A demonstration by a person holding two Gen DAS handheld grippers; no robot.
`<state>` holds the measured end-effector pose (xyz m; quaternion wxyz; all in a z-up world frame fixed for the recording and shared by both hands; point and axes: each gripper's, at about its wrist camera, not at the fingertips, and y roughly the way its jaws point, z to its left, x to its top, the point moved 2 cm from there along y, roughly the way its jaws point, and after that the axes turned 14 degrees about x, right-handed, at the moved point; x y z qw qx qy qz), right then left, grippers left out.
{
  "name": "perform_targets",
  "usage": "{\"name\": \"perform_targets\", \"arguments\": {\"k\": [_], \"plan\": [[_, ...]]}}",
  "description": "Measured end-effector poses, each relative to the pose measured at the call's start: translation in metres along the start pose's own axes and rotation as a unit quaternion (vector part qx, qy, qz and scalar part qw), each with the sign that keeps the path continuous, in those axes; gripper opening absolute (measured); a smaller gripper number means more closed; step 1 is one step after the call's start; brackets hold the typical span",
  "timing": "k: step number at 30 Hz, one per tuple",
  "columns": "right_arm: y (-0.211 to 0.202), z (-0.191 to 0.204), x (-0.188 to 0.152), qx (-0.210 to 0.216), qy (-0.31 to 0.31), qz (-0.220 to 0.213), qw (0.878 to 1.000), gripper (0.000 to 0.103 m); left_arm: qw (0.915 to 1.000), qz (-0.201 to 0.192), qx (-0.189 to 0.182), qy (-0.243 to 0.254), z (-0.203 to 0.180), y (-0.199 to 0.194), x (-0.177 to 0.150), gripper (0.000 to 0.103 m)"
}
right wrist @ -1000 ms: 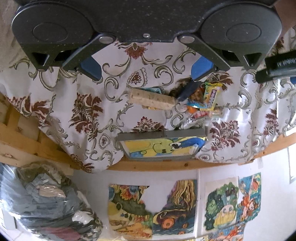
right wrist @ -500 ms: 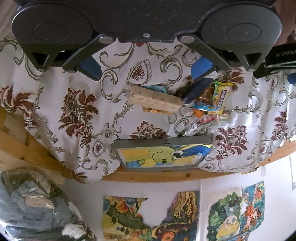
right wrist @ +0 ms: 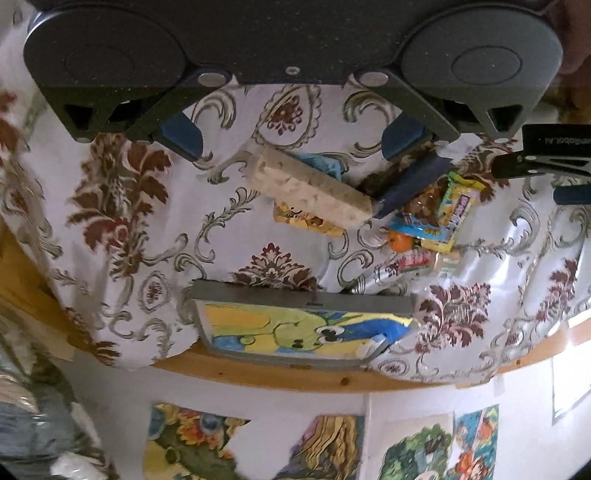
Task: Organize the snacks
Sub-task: 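Move right tool to the white wrapped bar while left tool approaches the dark blue packet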
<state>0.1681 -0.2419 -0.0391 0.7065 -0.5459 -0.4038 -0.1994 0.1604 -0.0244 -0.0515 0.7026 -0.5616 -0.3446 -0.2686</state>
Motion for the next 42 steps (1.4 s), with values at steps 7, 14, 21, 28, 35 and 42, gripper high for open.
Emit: {"name": "perform_targets", "arguments": {"k": [7,14,21,28,35,42], "plan": [[0.033,-0.023,0.007,0.057,-0.028,0.040,0.997,0.102,0.9995,0.018,-0.016,0.018,-0.018,0.022,0.003,0.103],[0.064,-0.040,0.015,0.112,-0.077,0.060,0.989,0.102,0.9962,0.032,-0.065,0.049,-0.036,0.039,0.009,0.103],[0.093,-0.065,0.021,0.128,-0.057,0.076,0.987,0.090,0.9941,0.057,-0.079,0.047,-0.039,0.058,0.010,0.102],[0.105,-0.069,0.020,0.128,-0.054,0.081,0.987,0.089,0.9932,0.073,-0.086,0.029,-0.038,0.061,0.010,0.098],[0.107,-0.063,0.019,0.138,-0.067,0.081,0.985,0.085,0.9902,0.074,-0.107,0.051,-0.053,0.063,0.009,0.088],[0.111,-0.062,0.021,0.149,-0.073,0.067,0.984,0.075,0.9858,0.102,-0.128,0.036,-0.057,0.076,0.015,0.068]]}}
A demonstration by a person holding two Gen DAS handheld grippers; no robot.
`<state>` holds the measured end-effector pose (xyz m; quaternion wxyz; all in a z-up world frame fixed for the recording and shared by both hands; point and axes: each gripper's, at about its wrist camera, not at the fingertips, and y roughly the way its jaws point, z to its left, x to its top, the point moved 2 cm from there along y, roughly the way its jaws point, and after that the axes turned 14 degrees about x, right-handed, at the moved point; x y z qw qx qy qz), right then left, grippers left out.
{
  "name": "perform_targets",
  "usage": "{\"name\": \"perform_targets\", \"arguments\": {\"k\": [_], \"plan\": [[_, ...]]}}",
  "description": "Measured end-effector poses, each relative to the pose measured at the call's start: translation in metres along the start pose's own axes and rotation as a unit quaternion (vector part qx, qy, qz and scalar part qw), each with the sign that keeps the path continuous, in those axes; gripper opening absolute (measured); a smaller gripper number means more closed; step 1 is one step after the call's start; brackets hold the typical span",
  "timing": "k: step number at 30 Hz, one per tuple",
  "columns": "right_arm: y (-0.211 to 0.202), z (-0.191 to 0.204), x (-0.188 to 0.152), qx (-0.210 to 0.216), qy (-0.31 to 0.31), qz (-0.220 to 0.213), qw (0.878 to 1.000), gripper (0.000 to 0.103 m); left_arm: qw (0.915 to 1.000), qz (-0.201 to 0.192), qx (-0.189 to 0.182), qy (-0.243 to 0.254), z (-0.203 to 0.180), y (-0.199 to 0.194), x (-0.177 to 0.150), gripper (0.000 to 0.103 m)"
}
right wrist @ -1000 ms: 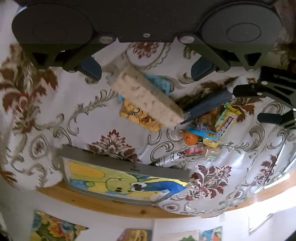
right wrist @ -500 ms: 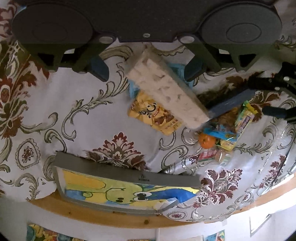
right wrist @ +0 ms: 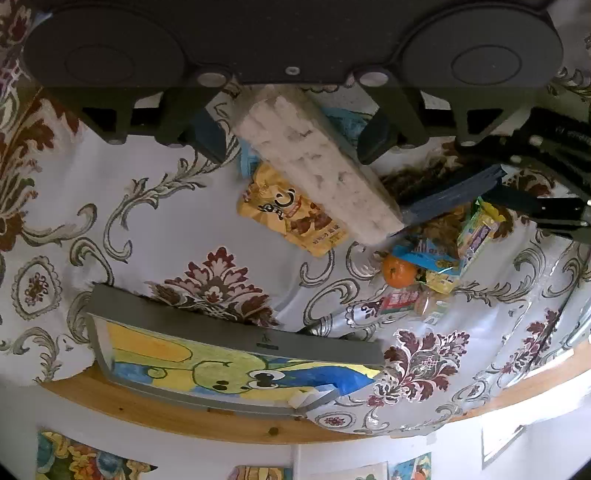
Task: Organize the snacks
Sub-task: 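Move right tool to the white wrapped bar while left tool approaches the dark blue packet, then close right gripper on the white bar while left gripper closes on the dark blue packet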
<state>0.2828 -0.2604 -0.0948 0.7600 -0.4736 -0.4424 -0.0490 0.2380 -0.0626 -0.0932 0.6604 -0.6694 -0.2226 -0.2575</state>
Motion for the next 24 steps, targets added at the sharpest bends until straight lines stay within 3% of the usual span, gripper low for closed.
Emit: {"name": "perform_targets", "arguments": {"k": [4,9,13,18,24], "plan": [[0.002,0.001,-0.001,0.004,0.000,0.007,1.000,0.070,0.9994,0.024,0.006,-0.025,0.003,0.006,0.007,0.060],[0.000,0.005,0.000,0.010,0.008,0.010,1.000,0.057,0.9975,0.046,-0.004,-0.054,0.006,0.006,0.007,0.056],[-0.002,0.015,0.001,0.007,0.018,0.021,1.000,0.049,0.9951,0.062,0.007,-0.077,0.011,0.005,0.007,0.042],[-0.010,0.025,0.000,0.014,0.039,0.027,0.999,0.040,0.9902,0.075,-0.010,-0.118,0.017,0.001,0.005,0.038],[-0.016,0.033,-0.003,0.016,0.045,0.028,0.998,0.038,0.9893,0.078,-0.014,-0.123,0.013,-0.009,0.001,0.036]]}}
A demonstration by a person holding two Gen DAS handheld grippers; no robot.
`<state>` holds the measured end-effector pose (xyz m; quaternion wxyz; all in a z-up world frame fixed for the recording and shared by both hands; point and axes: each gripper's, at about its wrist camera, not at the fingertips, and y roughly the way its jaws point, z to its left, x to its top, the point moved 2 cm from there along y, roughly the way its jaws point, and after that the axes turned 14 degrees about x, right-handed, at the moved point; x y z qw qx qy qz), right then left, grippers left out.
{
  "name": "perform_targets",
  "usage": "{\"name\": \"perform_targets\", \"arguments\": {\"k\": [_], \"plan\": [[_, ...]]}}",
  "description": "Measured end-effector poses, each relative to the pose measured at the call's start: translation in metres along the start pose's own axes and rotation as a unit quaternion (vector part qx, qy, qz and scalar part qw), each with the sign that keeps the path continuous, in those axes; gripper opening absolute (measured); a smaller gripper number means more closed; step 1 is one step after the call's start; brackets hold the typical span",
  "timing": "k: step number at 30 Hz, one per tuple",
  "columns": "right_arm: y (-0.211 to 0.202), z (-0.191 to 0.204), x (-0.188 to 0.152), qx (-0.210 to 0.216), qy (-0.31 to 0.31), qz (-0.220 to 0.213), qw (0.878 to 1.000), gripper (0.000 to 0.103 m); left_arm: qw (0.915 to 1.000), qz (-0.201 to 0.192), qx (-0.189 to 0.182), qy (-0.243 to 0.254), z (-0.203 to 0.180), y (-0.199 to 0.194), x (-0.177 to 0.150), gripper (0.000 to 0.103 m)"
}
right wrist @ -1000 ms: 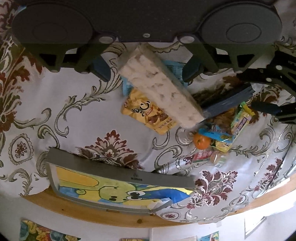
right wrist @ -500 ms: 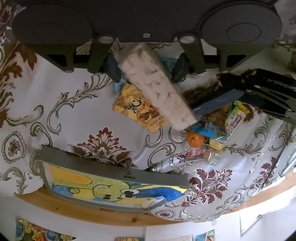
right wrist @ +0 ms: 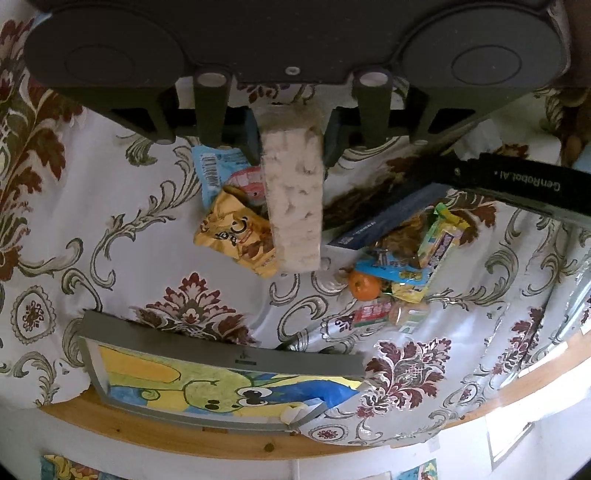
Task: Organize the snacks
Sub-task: 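Close right gripper on the white bar while left gripper closes on the dark blue packet, then carry the white bar with right tool into the grey tray while left tool carries the blue packet there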
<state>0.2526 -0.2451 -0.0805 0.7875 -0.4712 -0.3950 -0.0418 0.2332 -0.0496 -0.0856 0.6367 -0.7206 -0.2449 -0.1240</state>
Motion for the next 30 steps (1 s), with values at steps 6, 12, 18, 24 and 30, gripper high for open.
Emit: {"name": "perform_targets", "arguments": {"k": [6,12,18,24,30], "plan": [[0.014,-0.002,-0.004,-0.008,0.011,-0.003,1.000,0.047,0.9998,-0.006,0.016,0.007,-0.006,-0.002,-0.003,0.036],[0.020,0.000,-0.004,-0.021,-0.003,-0.018,1.000,0.039,0.9998,-0.007,0.018,-0.007,-0.006,-0.006,-0.005,0.035],[0.013,0.018,-0.004,-0.052,-0.058,-0.023,0.997,0.036,0.9998,-0.009,0.019,-0.004,-0.011,-0.013,-0.009,0.033],[0.009,0.041,-0.009,-0.097,-0.151,-0.017,0.984,0.036,0.9997,-0.017,0.019,0.005,-0.016,-0.024,-0.013,0.031],[-0.006,0.049,-0.007,-0.116,-0.171,-0.047,0.977,0.036,0.9991,-0.034,0.024,-0.001,-0.013,-0.039,-0.011,0.031]]}}
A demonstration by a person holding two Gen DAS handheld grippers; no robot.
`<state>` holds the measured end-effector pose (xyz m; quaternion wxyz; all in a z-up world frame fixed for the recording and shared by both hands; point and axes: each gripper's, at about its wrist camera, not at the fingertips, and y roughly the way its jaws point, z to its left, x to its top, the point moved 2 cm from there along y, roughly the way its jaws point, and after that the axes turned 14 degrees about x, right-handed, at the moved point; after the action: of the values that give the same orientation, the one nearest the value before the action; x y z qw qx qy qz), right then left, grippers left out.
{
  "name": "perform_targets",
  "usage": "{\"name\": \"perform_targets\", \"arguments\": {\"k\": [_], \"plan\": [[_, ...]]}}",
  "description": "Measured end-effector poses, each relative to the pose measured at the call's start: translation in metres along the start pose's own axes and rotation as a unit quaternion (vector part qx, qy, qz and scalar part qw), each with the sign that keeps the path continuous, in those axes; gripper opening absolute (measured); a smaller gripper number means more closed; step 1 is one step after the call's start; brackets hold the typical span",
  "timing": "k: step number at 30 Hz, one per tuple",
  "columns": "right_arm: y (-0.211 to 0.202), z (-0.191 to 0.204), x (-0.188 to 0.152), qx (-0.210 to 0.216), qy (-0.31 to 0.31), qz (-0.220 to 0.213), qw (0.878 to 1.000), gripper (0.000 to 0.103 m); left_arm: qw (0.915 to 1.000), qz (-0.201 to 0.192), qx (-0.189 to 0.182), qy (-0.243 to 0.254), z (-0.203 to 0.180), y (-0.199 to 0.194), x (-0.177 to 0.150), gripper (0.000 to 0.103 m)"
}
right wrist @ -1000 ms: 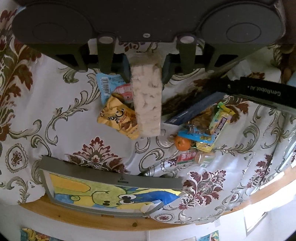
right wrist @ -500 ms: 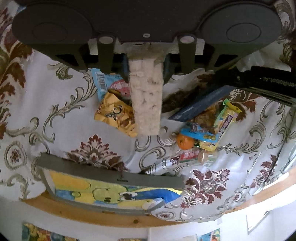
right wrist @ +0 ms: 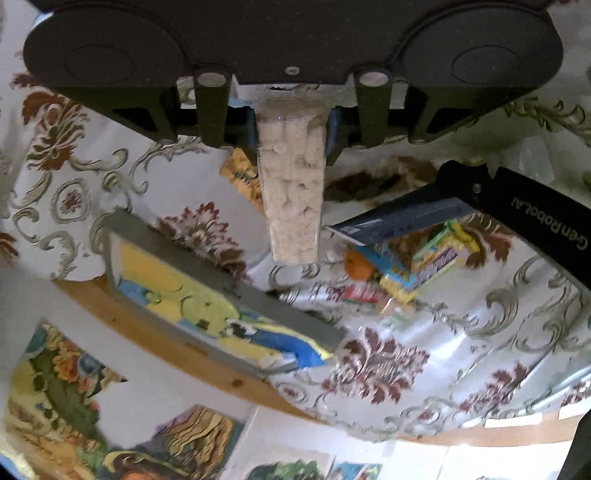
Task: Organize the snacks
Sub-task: 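Carry the white bar with right tool into the grey tray while left tool carries the blue packet there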
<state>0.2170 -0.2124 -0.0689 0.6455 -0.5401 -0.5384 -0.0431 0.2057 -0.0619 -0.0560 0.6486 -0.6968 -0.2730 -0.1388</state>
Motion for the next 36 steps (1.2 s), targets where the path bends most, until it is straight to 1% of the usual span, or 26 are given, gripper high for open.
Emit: {"name": "perform_targets", "arguments": {"k": [4,8,13,18,22,25,28,32,36], "plan": [[-0.010,-0.007,0.007,-0.014,0.015,-0.018,1.000,0.036,0.9998,-0.019,0.000,-0.005,0.000,-0.007,0.010,0.031],[-0.016,-0.013,0.016,-0.027,0.009,-0.035,0.999,0.036,0.9989,-0.046,-0.004,-0.001,-0.005,-0.014,0.029,0.031],[-0.004,-0.037,0.034,-0.047,0.011,-0.057,0.997,0.036,0.9970,-0.077,0.000,-0.007,-0.013,-0.019,0.065,0.031],[0.011,-0.073,0.056,-0.054,0.059,-0.102,0.992,0.036,0.9948,-0.101,0.008,-0.011,-0.023,-0.012,0.105,0.031],[0.028,-0.100,0.077,-0.073,0.066,-0.134,0.986,0.036,0.9928,-0.118,0.010,-0.016,-0.035,0.000,0.136,0.032],[0.038,-0.118,0.088,-0.087,0.058,-0.156,0.982,0.036,0.9898,-0.141,0.018,-0.002,-0.050,0.013,0.161,0.032],[0.048,-0.142,0.095,-0.091,0.076,-0.171,0.978,0.036,0.9868,-0.161,0.016,0.005,-0.066,0.024,0.181,0.032],[0.060,-0.172,0.095,-0.102,0.105,-0.187,0.972,0.036,0.9860,-0.166,0.010,-0.013,-0.084,0.044,0.206,0.032],[0.073,-0.197,0.088,-0.112,0.133,-0.189,0.966,0.036,0.9858,-0.166,0.011,-0.021,-0.102,0.067,0.226,0.032]]}}
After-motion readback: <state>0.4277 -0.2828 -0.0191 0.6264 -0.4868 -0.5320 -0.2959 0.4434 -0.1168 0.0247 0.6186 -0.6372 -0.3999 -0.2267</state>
